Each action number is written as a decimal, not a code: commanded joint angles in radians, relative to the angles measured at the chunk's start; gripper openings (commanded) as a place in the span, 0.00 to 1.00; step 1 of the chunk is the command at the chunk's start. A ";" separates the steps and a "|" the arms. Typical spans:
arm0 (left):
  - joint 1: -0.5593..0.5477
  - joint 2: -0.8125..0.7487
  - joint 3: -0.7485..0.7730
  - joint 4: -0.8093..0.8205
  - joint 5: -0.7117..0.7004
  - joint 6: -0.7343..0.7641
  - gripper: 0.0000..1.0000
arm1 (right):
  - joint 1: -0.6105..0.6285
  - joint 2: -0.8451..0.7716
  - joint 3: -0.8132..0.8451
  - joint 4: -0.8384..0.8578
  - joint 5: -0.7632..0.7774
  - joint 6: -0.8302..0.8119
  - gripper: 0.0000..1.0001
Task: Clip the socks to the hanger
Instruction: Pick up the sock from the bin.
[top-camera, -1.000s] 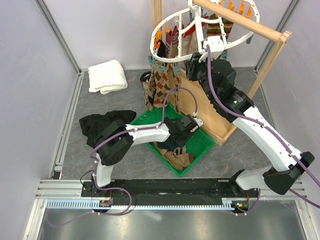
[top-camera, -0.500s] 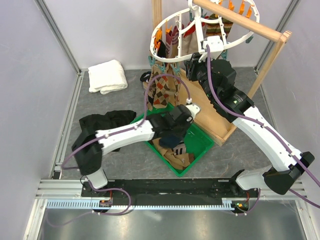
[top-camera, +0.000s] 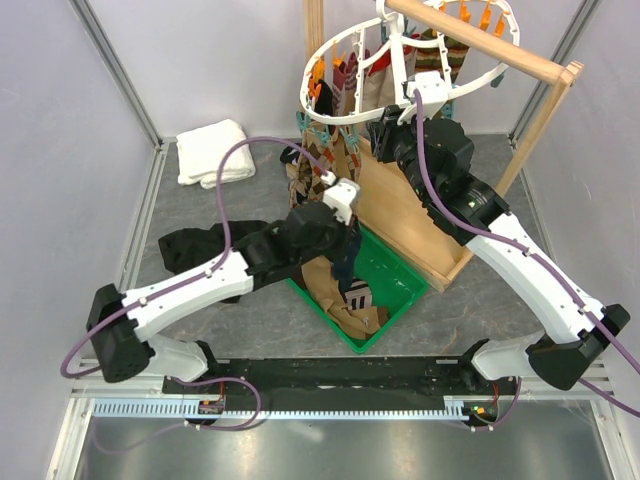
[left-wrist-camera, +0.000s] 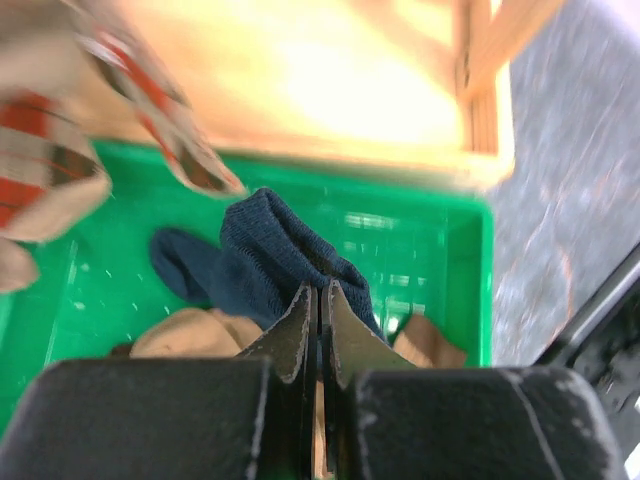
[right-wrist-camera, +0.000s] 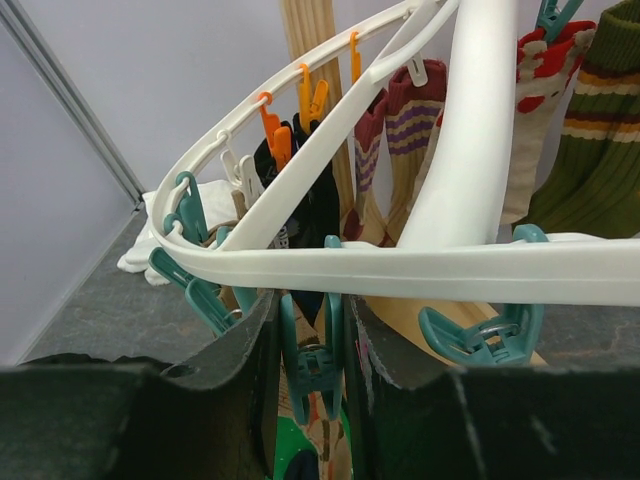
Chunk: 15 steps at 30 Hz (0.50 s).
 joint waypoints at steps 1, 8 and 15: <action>0.056 -0.114 -0.045 0.258 0.042 -0.054 0.02 | 0.002 -0.028 -0.013 -0.048 -0.046 0.037 0.00; 0.125 -0.127 -0.060 0.479 0.171 -0.072 0.02 | 0.002 -0.026 -0.012 -0.047 -0.077 0.069 0.00; 0.136 -0.067 -0.033 0.621 0.195 -0.088 0.02 | 0.004 -0.026 -0.019 -0.045 -0.090 0.106 0.00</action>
